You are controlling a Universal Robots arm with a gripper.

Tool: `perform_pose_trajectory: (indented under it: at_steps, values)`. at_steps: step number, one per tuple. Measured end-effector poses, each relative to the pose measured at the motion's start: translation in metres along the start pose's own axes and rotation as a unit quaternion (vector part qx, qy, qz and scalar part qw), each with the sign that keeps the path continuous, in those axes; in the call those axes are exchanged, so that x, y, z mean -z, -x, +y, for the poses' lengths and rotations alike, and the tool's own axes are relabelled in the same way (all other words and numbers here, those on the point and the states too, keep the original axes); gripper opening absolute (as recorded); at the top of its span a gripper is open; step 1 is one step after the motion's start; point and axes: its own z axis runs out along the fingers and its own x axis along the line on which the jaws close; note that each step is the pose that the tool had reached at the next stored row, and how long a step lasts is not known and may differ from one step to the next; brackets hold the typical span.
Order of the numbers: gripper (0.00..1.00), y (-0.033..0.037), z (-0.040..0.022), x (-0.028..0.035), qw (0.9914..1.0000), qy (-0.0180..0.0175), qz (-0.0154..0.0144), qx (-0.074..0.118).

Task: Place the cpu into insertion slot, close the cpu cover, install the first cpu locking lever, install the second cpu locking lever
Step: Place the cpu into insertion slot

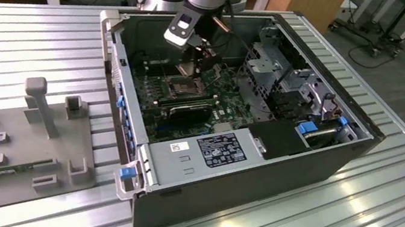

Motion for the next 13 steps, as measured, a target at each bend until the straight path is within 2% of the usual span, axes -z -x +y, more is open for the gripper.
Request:
perform_pose_trajectory:
  at_steps: [6, 8, 11, 13]
  values:
    - [0.54, -0.0001, 0.0, -0.0001, 0.99999, 0.0001, -0.0004, -0.005]
    - [0.54, -0.0001, -0.0001, -0.0004, 0.99978, 0.0003, -0.0016, -0.021]
    - [0.54, -0.0001, -0.0001, -0.0007, 0.99896, 0.0006, -0.0035, -0.045]
    - [0.54, 0.0, -0.0001, -0.0007, 0.99874, 0.0007, -0.0038, -0.05]
